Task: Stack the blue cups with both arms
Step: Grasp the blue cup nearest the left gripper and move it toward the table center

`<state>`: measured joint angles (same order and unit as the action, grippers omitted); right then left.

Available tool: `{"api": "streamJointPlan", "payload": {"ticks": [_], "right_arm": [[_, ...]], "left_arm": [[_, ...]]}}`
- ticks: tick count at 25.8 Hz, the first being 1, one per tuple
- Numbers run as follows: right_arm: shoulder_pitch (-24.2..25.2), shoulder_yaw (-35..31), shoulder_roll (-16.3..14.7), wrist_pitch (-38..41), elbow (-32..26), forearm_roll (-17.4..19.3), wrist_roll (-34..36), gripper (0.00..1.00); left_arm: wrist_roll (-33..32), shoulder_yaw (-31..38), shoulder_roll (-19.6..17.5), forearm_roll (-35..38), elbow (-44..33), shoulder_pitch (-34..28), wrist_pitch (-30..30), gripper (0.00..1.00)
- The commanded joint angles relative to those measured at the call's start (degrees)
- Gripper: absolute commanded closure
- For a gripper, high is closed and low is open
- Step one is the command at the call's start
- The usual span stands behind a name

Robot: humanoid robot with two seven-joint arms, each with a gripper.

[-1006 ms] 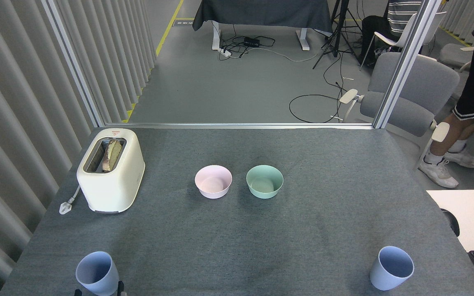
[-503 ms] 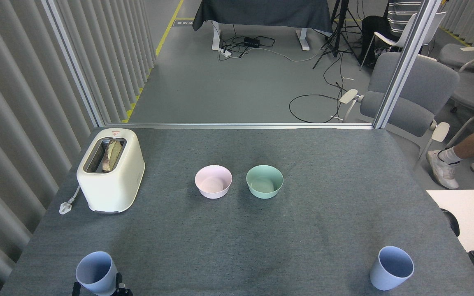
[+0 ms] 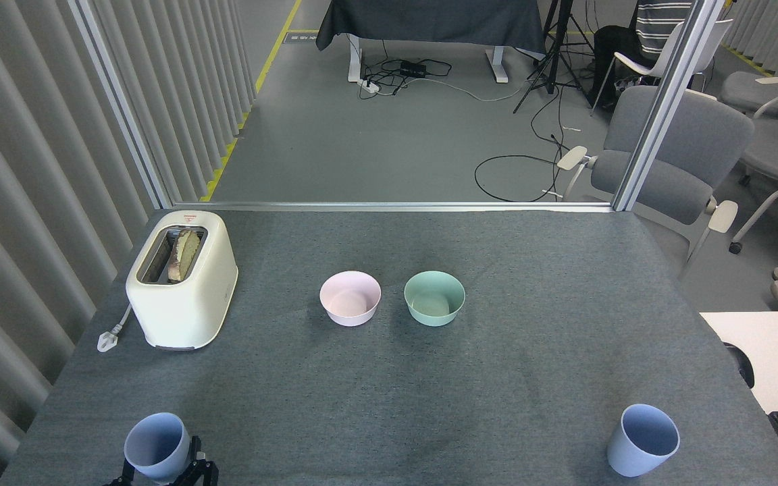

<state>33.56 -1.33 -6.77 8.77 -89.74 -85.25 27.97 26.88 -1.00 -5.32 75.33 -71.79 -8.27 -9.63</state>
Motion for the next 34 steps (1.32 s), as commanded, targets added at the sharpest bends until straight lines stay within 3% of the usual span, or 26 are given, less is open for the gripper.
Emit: {"api": "streamJointPlan", "payload": {"ticks": [1,4,8,13,16,19,22,34], "right_arm": [[0.0,0.0,0.0,-0.1,0.0,0.0,0.0,0.0],[0.0,0.0,0.0,-0.1,0.3,0.0,0.0,0.0],[-0.1,0.0,-0.1,-0.1,0.3,0.0,0.1,0.0],[-0.1,0.0,-0.1,-0.1,0.4,-0.1,0.1,0.0],[0.0,0.0,0.0,-0.1,0.4,-0.1,0.1,0.0],[0.4,0.0,0.0,-0.3,0.3,0.0,0.2,0.0],[0.9,0.0,0.1,-0.5,0.3,0.0,0.9,0.0],[1.4,0.0,0.4,-0.7,0.3,0.0,1.2,0.0]], "left_arm": [[0.0,-0.1,0.0,0.1,-0.2,-0.2,0.6,0.23],[0.0,-0.3,-0.1,0.2,-2.1,-0.8,1.5,0.26],[0.0,-3.1,0.2,1.0,-7.5,-2.2,7.3,0.29],[0.3,-16.5,0.7,2.5,-6.8,1.1,8.2,0.29],[0.8,-24.3,3.0,11.0,-1.5,5.5,7.6,0.29],[0.8,-24.7,8.8,14.5,5.4,10.0,7.7,0.29],[0.6,-25.0,11.5,14.5,9.4,12.8,7.7,0.29],[0.2,-25.4,10.9,14.7,11.8,12.6,8.0,0.27]]}}
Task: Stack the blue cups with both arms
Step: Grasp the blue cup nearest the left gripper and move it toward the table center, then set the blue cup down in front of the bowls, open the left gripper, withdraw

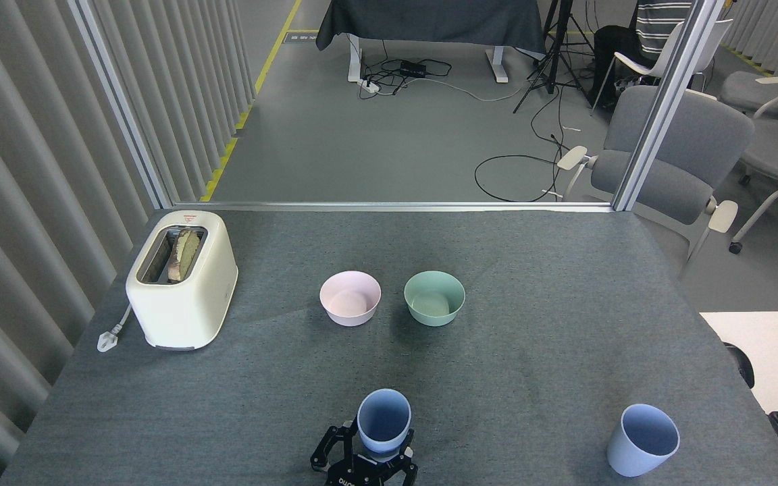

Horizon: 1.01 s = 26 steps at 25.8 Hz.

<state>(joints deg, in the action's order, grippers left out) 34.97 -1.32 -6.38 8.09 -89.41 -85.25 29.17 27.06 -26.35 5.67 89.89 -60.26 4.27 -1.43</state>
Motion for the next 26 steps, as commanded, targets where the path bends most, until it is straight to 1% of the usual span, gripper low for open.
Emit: {"api": "streamJointPlan", "payload": {"ticks": [1,3,5,6,12,15,17,21,24,26], "right_arm": [[0.0,0.0,0.0,0.0,0.0,0.1,0.0,0.0],[0.0,0.0,0.0,0.0,0.0,0.1,0.0,0.0],[0.0,0.1,0.0,0.0,0.0,0.2,0.0,0.0],[0.0,0.1,0.0,0.0,-0.1,0.2,0.0,0.0],[0.0,0.2,0.0,0.0,0.5,0.3,0.1,0.0],[0.0,0.3,-0.1,0.0,0.8,0.4,0.2,0.0],[0.0,0.5,-0.1,0.0,0.8,0.4,0.2,0.0],[0.0,0.9,-0.1,0.0,0.8,0.4,0.2,0.0],[0.0,0.9,-0.1,-0.4,0.8,0.4,0.2,0.0],[0.0,0.9,0.0,-0.5,0.8,0.4,0.2,0.0]], "left_arm": [[0.0,0.0,-0.1,0.3,0.2,0.0,-0.2,0.24],[0.0,0.0,-0.1,0.2,0.2,0.1,-0.3,0.18],[0.0,0.1,0.0,0.0,0.4,0.2,-0.7,0.04],[0.0,0.1,0.0,-0.1,0.7,0.3,-0.7,0.01],[0.0,0.1,0.0,-0.2,0.1,-0.3,-0.2,0.0],[0.0,0.3,-0.1,-0.4,-1.9,-1.7,-0.2,0.0],[0.0,0.6,-0.7,-0.4,-2.8,-3.9,-0.2,0.0],[0.0,1.0,-3.0,-0.5,-6.8,-7.8,-0.7,0.0],[0.0,4.1,-3.6,-0.5,-9.6,-11.4,-0.7,0.0],[0.0,6.4,-4.4,-0.5,-13.1,-15.2,-0.3,0.0]]}}
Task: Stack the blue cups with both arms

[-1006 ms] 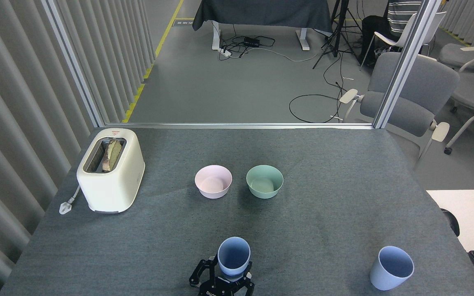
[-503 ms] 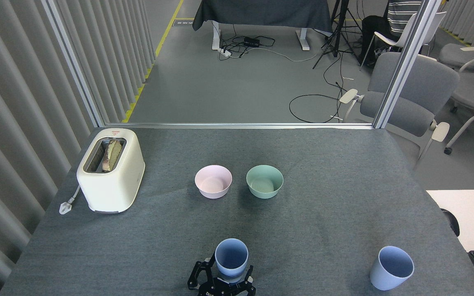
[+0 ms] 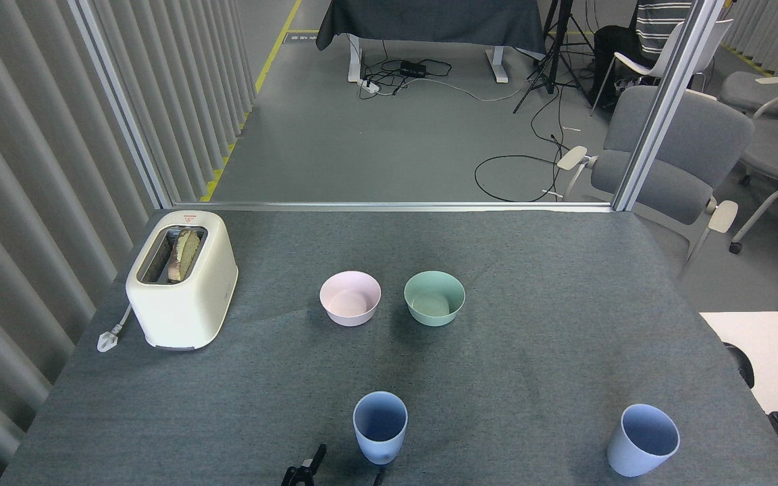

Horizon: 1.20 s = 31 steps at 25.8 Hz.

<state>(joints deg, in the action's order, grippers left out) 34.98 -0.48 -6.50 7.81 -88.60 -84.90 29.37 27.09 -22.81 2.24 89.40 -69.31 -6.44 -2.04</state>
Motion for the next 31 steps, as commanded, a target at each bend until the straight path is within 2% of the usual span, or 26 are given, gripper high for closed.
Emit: {"api": "streamJointPlan", "payload": {"ticks": [1,6,10,13,19,26,31], "right_arm": [[0.0,-0.1,0.1,-0.3,0.0,0.1,0.0,0.0],[-0.4,-2.2,-0.2,-0.4,1.8,0.4,-0.7,0.0],[-0.6,-8.4,-0.1,0.0,2.5,0.4,-1.9,0.0],[-1.7,-11.5,-0.6,0.5,3.4,2.3,-3.5,0.0],[-8.5,-12.5,-3.9,-0.2,5.2,1.8,-6.1,0.0],[-15.9,-12.3,-6.9,0.1,10.4,1.7,-7.3,0.0],[-20.1,-11.9,-6.8,0.2,13.3,1.7,-8.0,0.0]], "left_arm": [[0.0,3.7,-1.6,0.0,-6.2,-6.2,0.5,0.0],[-0.2,8.0,-5.8,-0.9,-15.0,-13.3,0.5,0.0],[-0.2,13.3,-6.3,-3.6,-16.1,-15.2,0.7,0.0],[-0.2,13.9,-6.3,-5.3,-15.9,-15.7,0.7,0.0],[-0.2,13.9,-6.2,-5.3,-16.1,-16.2,0.7,0.0],[-0.1,13.9,-6.3,-5.3,-16.1,-16.2,0.8,0.0],[-0.1,13.9,-6.3,-5.3,-16.1,-16.2,0.8,0.0]]}}
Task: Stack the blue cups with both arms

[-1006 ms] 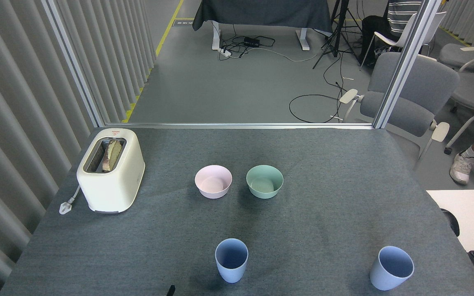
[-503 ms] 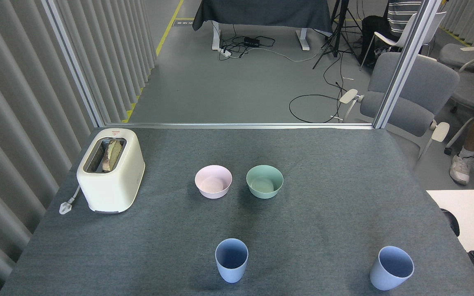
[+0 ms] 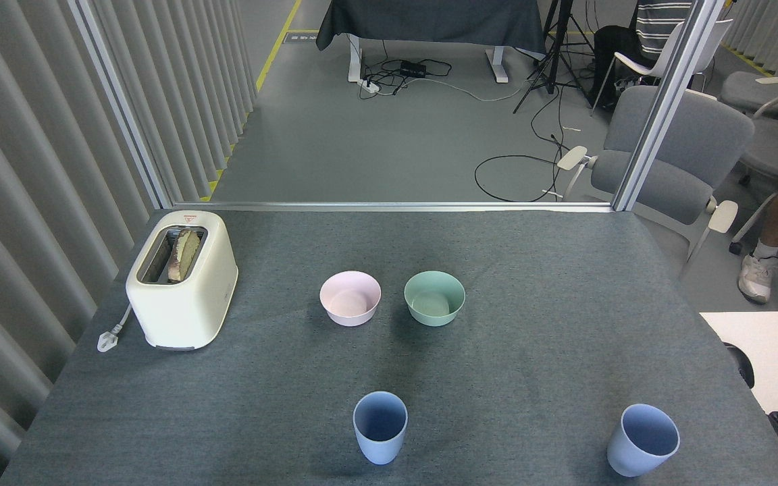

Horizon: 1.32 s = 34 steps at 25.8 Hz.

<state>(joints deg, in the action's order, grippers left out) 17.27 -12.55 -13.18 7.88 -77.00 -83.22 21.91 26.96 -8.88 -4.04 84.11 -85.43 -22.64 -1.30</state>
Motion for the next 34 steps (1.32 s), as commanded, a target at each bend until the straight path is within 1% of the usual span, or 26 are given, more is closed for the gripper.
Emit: {"api": "streamJointPlan", "payload": {"ticks": [1,8,30,34], "right_arm": [[-2.7,0.2,-0.2,0.1,1.9,0.0,-0.9,0.0],[-4.2,1.2,-0.2,0.2,2.1,0.0,-1.4,0.0],[-10.8,1.3,-0.4,0.2,7.9,0.0,-1.9,0.0],[-12.1,1.7,-2.0,0.3,8.7,-0.1,-1.9,0.0]], "left_arm": [[0.0,0.0,0.0,0.0,0.0,0.1,0.1,0.0],[0.0,-0.2,0.4,0.0,0.1,0.4,0.0,0.0],[0.0,-0.2,0.3,0.0,0.3,0.3,0.0,0.0],[0.1,-0.2,0.3,0.0,0.3,0.2,0.0,0.0]]}}
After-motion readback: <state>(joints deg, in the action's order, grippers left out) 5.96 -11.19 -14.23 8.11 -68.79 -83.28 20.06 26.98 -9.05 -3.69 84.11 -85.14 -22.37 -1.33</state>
